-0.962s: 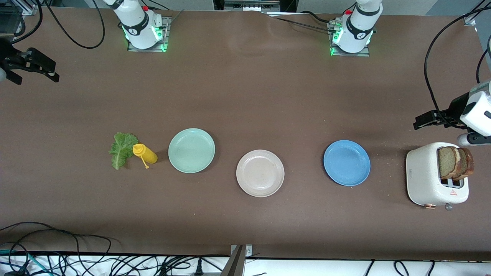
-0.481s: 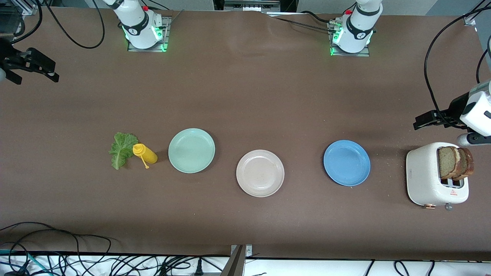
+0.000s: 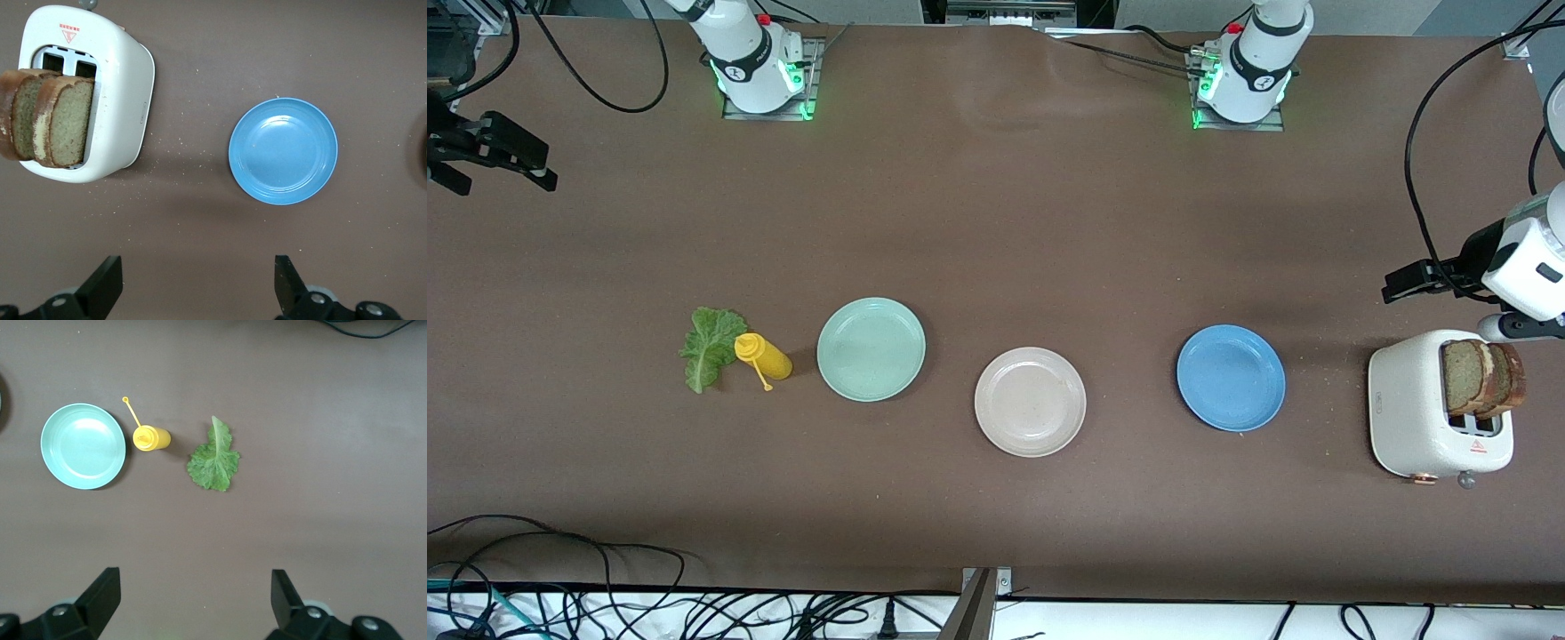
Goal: Make sandwich on beige plate with both arms
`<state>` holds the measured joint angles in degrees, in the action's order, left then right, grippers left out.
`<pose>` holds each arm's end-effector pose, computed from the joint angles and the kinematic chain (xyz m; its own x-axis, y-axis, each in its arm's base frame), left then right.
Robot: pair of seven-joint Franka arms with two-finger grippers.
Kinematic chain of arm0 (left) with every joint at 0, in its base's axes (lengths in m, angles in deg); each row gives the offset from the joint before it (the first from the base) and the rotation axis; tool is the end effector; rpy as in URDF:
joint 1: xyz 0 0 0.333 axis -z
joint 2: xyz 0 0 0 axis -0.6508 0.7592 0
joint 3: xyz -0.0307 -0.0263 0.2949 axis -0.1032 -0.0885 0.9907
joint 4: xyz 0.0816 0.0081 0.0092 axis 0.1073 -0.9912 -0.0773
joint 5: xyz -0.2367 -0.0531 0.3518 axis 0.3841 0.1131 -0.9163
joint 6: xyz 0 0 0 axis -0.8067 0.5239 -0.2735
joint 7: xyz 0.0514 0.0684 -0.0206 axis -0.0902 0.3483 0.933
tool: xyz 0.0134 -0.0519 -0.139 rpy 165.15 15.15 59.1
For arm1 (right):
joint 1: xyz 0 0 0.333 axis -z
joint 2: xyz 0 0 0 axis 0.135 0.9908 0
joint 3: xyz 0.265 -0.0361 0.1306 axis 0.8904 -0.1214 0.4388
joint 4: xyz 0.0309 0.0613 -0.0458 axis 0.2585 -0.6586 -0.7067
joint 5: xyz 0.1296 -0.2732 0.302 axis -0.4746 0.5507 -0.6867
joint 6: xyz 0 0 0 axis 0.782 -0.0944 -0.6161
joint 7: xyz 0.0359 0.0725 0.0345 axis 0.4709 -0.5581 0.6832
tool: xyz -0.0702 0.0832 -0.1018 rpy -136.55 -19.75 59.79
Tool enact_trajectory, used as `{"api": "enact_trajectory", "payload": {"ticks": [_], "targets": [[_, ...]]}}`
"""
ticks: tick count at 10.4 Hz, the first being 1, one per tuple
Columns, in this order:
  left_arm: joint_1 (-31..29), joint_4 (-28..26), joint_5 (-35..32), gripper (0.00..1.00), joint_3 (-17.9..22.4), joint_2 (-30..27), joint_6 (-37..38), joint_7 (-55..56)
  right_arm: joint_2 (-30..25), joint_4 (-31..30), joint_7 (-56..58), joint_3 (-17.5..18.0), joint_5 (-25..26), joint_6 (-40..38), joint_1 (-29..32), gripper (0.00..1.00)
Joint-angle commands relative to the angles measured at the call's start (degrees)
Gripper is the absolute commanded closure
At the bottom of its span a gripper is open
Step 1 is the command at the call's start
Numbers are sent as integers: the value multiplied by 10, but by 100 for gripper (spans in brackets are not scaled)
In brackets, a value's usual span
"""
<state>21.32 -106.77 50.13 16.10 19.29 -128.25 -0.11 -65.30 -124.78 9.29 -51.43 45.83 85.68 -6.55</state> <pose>0.6405 0.0294 0.4556 0.9912 0.1090 -0.0755 0.1082 -0.9940 -0.0144 0.5768 -0.0084 0.5978 0.9980 0.0626 0.0081 0.0626 -0.9980 0.0049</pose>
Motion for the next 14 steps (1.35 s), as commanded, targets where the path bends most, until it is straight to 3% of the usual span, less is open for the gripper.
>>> {"api": "enact_trajectory", "payload": {"ticks": [1,3,14], "targets": [[76,-12,2,0,84,-23,-2,-6,-3,0,-3,-6,-1,-2,0,0],[99,-12,44,0,118,-28,-3,-6,-3,0,-3,-7,-1,-1,0,0],[99,-13,40,0,117,-23,-12,-6,-4,-4,-3,-10,0,4,0,0]]}}
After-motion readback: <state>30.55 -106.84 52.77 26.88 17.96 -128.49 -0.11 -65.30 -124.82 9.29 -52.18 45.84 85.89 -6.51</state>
